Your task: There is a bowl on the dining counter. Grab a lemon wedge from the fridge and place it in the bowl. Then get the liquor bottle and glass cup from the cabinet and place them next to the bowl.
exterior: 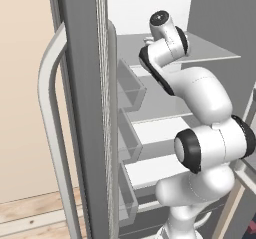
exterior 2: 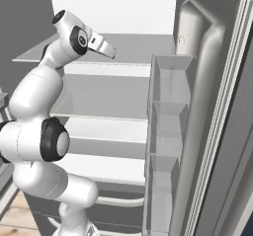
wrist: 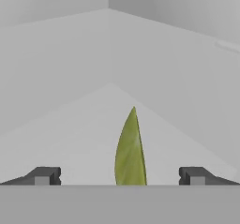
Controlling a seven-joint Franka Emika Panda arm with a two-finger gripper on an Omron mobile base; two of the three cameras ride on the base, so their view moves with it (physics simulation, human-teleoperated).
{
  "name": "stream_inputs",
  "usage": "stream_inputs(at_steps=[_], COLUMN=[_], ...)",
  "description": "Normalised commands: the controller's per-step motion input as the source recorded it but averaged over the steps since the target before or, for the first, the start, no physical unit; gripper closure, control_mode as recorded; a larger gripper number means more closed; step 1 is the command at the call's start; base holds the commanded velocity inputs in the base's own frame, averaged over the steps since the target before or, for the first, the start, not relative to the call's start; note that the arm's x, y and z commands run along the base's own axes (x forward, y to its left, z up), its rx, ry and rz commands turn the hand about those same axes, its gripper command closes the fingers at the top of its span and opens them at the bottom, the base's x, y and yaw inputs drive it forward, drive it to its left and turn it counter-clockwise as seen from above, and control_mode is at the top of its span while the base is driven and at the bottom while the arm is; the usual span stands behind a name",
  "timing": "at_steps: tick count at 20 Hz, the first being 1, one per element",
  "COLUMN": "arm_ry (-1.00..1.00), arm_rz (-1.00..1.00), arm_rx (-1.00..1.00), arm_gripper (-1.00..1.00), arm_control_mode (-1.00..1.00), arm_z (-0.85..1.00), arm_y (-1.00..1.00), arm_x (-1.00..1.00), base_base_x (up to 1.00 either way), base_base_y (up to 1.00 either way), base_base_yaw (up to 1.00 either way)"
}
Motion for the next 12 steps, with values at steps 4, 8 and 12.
stream_inputs(at_steps=[4,8,12], arm_ry=[0.00,0.01,0.01], arm_rz=[0.00,0.00,0.00], arm_rx=[0.00,0.00,0.00], arm_gripper=[-1.00,1.00,1.00], arm_control_mode=[-1.00,-1.00,-1.00], arm_z=[-0.10,-0.24,-0.34], arm_y=[-0.10,-0.04,-0.03], arm_x=[0.17,0.10,0.01], base_base_x=[0.00,0.00,0.00], base_base_y=[0.00,0.00,0.00], base_base_yaw=[0.00,0.00,0.00])
